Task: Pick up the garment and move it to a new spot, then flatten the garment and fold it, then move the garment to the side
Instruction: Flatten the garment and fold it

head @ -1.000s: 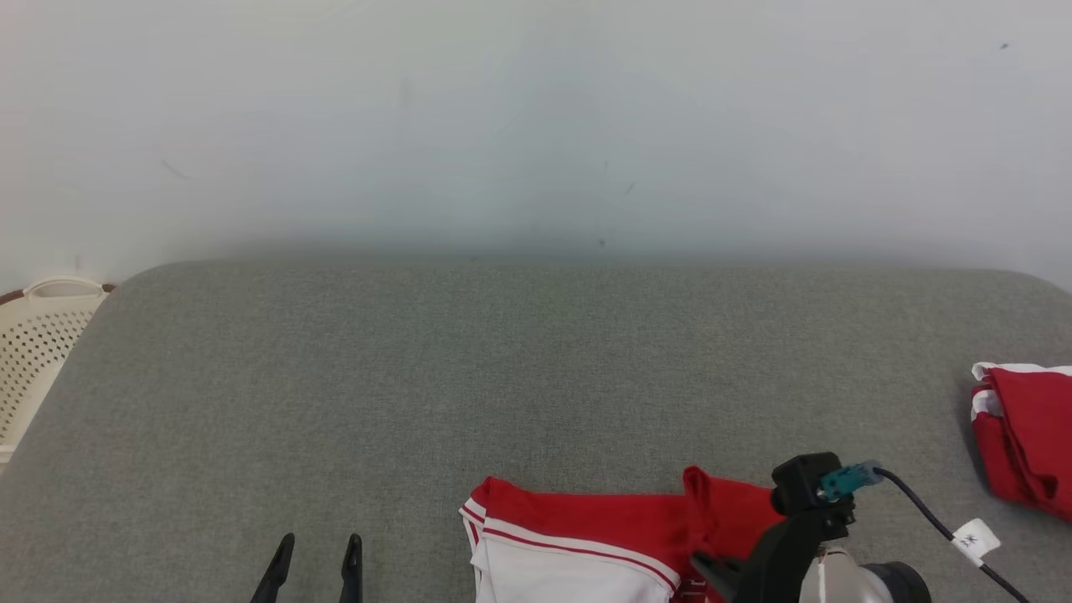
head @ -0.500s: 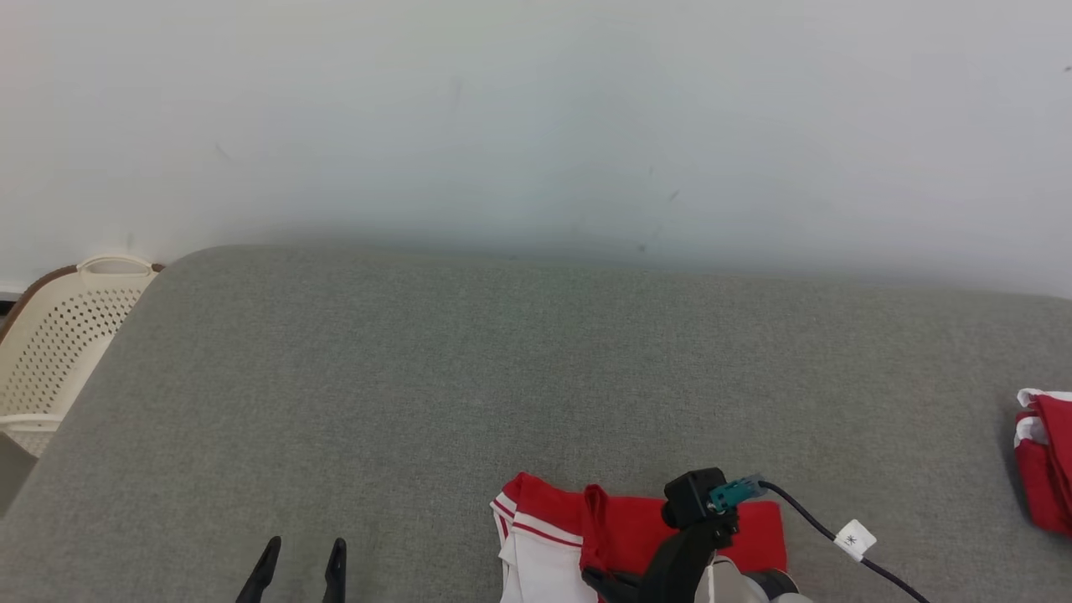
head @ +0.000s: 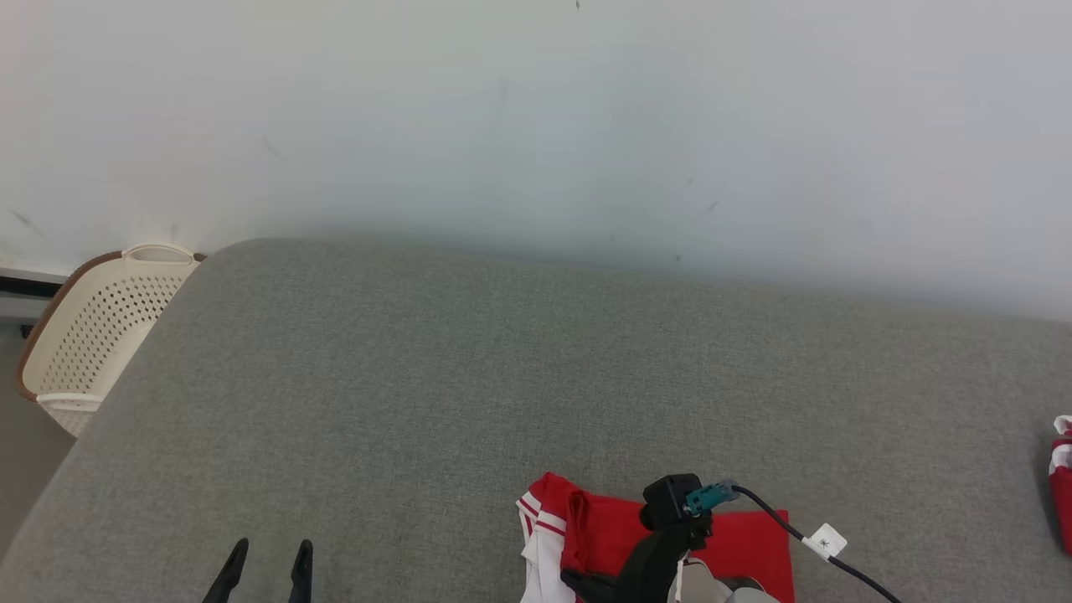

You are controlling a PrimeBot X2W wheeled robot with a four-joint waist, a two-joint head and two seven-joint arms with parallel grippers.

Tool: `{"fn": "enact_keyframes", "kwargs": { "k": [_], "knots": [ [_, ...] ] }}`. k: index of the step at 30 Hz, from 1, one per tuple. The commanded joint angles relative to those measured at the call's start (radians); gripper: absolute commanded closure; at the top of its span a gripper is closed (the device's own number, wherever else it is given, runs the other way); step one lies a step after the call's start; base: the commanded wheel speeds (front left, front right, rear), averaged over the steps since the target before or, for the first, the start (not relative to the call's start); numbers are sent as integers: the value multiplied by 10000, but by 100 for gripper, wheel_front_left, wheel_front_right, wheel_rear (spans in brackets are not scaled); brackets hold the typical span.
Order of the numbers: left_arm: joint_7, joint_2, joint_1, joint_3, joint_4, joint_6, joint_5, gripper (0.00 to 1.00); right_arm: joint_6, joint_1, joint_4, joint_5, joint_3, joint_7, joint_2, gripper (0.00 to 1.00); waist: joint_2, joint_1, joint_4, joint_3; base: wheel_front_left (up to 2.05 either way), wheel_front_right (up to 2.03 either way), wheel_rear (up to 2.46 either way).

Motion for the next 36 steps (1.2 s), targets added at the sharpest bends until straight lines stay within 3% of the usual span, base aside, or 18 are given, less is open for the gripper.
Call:
{"fn": "enact_keyframes", "kwargs": {
  "k": [1,5,9,10,16,18,21,26,31,36],
  "knots": [
    [-28,116,-84,-42,13,-52,-72,0,-22,-179,217,253,235,-192,13,100,-1,1,67,-12,0,0,0],
    [-30,798,-103,-331,63,-40,-741,0,-22,-561,707,990,912,-577,15,100,-1,1,152,13,0,0,0],
    [-28,735,130,-510,-267,-42,-762,0,-22,-862,1260,1699,1459,-994,7,100,-1,1,261,0,0,0,0],
    [-28,696,221,-482,-342,-43,-683,0,-22,-924,1347,1925,1625,-1030,12,0,-1,1,279,1,0,0,0],
    [-28,457,197,-328,-271,-44,-472,0,-22,-1227,1036,3771,2149,-1399,3,0,-1,1,231,-21,0,0,0],
    [-29,406,48,-154,-87,-45,-475,0,-22,-1691,841,4792,2308,-2060,1,0,-1,1,46,-100,0,0,0],
    [-29,427,-3,-41,15,-45,-508,0,-22,-2140,1488,4368,2206,-2756,-11,0,-1,1,-149,-160,0,0,0],
    [-29,493,27,206,131,-46,-532,0,-22,-2639,3221,2722,1619,-4122,-448,0,-1,1,-625,-253,0,0,0],
    [-29,393,441,686,13,-46,-752,0,-22,-2454,3677,1602,1057,-5595,-981,0,-1,1,-1086,-321,0,0,0],
    [-29,220,839,1308,-183,-46,-1180,0,-22,-1740,3334,707,330,-6435,-1426,0,-1,1,-1514,-373,0,0,0]
  ]
}}
